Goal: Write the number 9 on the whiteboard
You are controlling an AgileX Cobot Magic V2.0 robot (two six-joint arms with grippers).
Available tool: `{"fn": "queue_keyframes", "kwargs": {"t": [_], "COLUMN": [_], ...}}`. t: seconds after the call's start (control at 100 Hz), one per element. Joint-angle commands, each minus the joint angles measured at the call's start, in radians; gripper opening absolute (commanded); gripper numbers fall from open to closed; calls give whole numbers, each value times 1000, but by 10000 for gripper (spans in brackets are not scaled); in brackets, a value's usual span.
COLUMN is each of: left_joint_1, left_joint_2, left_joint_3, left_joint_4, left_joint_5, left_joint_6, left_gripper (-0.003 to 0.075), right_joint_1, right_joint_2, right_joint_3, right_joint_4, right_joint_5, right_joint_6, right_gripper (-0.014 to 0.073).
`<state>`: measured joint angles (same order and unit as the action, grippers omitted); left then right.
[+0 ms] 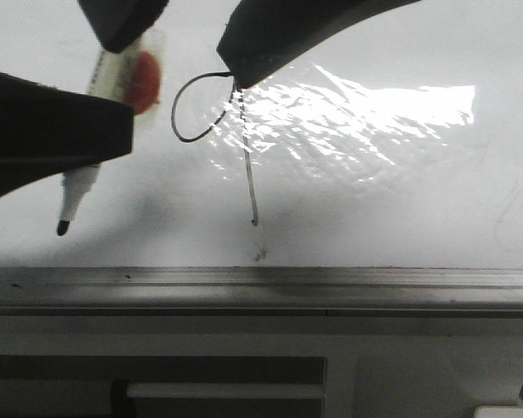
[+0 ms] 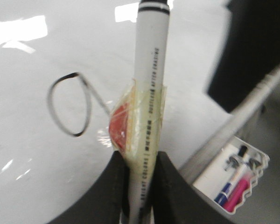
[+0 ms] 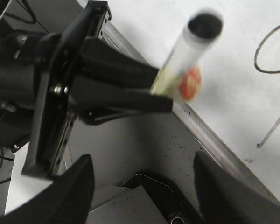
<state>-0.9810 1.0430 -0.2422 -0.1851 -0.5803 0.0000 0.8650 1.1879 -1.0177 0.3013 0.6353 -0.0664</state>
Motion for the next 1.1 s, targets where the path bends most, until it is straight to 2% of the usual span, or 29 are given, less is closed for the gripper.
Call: {"fn": "queue_keyframes", "kwargs": {"t": [0.0,0.09,0.17,0.47,0.68,1.09], "left_joint_1": [-5,-5,-5,-3,-3,-3], "left_joint_2": [-5,-5,-3,5,91,150], "left_joint_3": [-30,-31,-31,-54,-84,-84], "left_joint_4": [-241,-389,-434,-448,-443,-446], "left_joint_5": [-43,-8,10,20,17,-44], "left_joint_6": [-14,-14,-14,-14,-14,-15], "left_gripper": [-20,-20,-20,-20,-20,-20], "right_joint_1": [2,2,2,2,2,2], "right_joint_2": [-18,-18,-18,-18,-18,-18], "right_joint_3": [-30,-30,-30,-30,-30,-30], "right_joint_4": [11,11,11,11,13,13], "right_joint_5": [-53,-44,-41,-41,-36,-22], "right_joint_6": [-2,-2,-2,-2,-2,-2], "right_gripper": [420,420,420,420,420,420]}}
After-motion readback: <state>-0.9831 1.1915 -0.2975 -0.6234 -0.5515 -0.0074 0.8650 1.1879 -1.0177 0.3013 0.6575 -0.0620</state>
